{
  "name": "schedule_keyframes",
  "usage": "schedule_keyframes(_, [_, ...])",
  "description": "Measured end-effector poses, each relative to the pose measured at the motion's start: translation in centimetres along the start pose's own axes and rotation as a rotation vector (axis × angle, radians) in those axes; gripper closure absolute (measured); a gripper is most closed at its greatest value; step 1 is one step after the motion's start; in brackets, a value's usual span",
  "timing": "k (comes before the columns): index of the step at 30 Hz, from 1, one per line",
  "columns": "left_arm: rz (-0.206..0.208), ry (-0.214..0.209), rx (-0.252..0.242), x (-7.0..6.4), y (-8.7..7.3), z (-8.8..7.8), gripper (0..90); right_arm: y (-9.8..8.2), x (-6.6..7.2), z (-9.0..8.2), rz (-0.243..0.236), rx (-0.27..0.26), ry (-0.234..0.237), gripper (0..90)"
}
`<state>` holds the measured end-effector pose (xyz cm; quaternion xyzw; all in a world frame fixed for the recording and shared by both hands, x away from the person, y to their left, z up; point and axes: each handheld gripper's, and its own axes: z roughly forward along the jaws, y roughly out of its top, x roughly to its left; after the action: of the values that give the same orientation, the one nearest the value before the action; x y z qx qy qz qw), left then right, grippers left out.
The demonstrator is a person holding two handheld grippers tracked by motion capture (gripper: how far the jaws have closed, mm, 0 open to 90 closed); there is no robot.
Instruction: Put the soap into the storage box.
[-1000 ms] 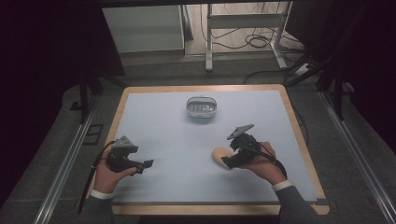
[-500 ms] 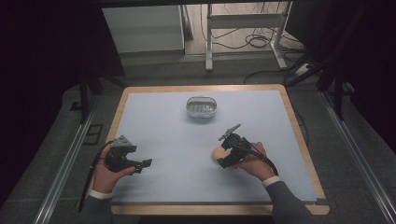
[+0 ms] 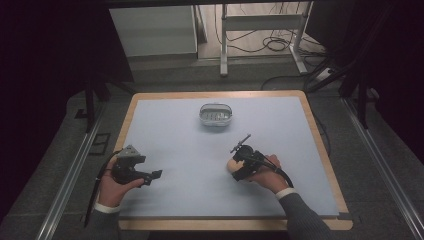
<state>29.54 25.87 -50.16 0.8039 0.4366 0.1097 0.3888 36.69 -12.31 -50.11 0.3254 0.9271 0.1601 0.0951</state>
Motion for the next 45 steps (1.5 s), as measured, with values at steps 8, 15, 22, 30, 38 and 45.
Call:
schedule_keyframes(8, [0.0,0.003,-0.003,0.0,0.0,-0.1,8.1,0.2,0.0,0.1,-0.002,0.018,0.002,32.5])
schedule_keyframes(15, [-0.002,0.004,-0.004,0.1,0.0,-0.1,8.1,0.1,-0.1,-0.6,0.0,0.002,0.006,32.6])
schedule_keyframes(22, [0.0,0.005,-0.005,0.1,0.0,-0.2,8.1,0.2,-0.9,-1.8,0.014,-0.039,-0.006,32.6])
schedule_keyframes(30, [0.0,0.005,-0.005,0.0,0.0,-0.2,8.1,0.3,-1.8,-3.2,0.031,-0.083,-0.012,32.6])
schedule_keyframes(38, [0.002,0.006,0.0,0.1,0.0,-0.1,8.1,0.7,-2.1,-3.8,0.024,-0.095,-0.022,32.6])
schedule_keyframes(45, [0.0,0.006,-0.001,0.1,0.0,-0.1,8.1,1.5,-2.4,-4.4,0.009,-0.108,-0.034,32.6])
